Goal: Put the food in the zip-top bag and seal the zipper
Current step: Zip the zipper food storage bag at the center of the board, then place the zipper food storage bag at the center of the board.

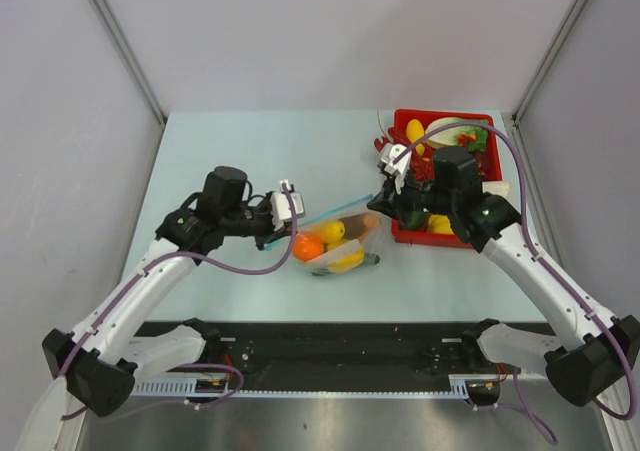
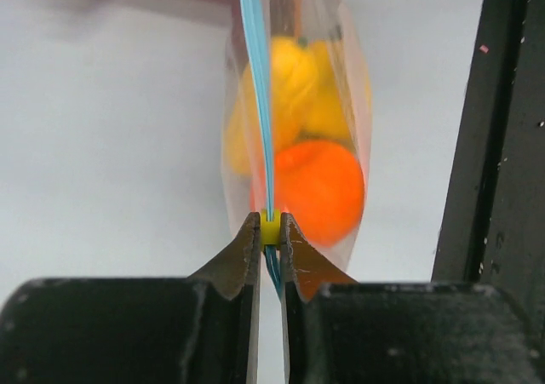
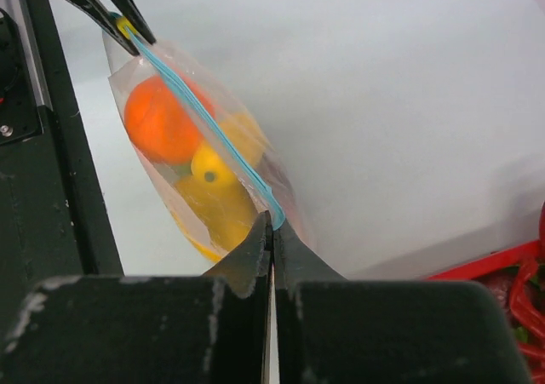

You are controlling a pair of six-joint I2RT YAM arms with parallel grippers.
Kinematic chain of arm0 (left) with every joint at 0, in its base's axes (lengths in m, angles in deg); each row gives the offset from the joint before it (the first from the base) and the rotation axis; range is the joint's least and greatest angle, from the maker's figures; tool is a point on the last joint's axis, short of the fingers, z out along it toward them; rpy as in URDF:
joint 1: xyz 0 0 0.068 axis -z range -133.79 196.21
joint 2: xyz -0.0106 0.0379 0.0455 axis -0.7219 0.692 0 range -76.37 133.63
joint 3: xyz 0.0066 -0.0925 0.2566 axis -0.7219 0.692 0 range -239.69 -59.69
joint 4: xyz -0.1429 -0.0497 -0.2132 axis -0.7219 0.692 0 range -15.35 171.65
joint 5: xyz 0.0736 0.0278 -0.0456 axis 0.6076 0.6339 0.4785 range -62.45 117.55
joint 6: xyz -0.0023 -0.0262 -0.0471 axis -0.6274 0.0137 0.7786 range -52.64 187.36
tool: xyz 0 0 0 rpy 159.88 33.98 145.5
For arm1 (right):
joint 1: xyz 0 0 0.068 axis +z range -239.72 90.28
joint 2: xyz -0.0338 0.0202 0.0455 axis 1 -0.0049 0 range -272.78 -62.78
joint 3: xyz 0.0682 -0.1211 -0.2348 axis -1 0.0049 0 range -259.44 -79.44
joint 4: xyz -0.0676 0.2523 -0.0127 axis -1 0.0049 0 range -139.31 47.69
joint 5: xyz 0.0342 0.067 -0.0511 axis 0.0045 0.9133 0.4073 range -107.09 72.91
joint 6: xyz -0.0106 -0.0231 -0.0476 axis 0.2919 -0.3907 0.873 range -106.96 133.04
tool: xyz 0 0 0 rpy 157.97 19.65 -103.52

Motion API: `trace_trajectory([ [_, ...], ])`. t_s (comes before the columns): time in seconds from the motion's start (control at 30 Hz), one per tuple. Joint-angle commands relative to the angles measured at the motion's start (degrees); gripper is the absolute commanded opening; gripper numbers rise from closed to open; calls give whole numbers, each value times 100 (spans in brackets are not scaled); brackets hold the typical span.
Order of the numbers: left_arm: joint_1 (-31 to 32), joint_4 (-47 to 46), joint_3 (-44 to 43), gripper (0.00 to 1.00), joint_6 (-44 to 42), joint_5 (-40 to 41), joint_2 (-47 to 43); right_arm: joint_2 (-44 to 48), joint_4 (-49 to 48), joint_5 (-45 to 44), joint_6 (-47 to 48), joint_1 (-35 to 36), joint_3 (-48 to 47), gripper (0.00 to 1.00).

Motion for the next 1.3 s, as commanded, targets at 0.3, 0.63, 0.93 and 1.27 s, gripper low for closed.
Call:
trace_trajectory([
  [0.3, -1507, 1769, 339, 10, -1004, 614, -795, -77, -359, -396, -148, -370, -62, 0],
  [0.63, -1877, 2718, -39, 2, -1461, 429, -1120, 2, -43, 8, -297, -230, -62, 0],
  [0.93, -1877, 3345, -831, 0, -1392, 16, -1024, 319, 415, -290, -403, 685, -62, 0],
  [1.27, -1912, 357, -57, 2, -241, 1202, 530, -2009, -1402, -756, -253, -36, -62, 0],
])
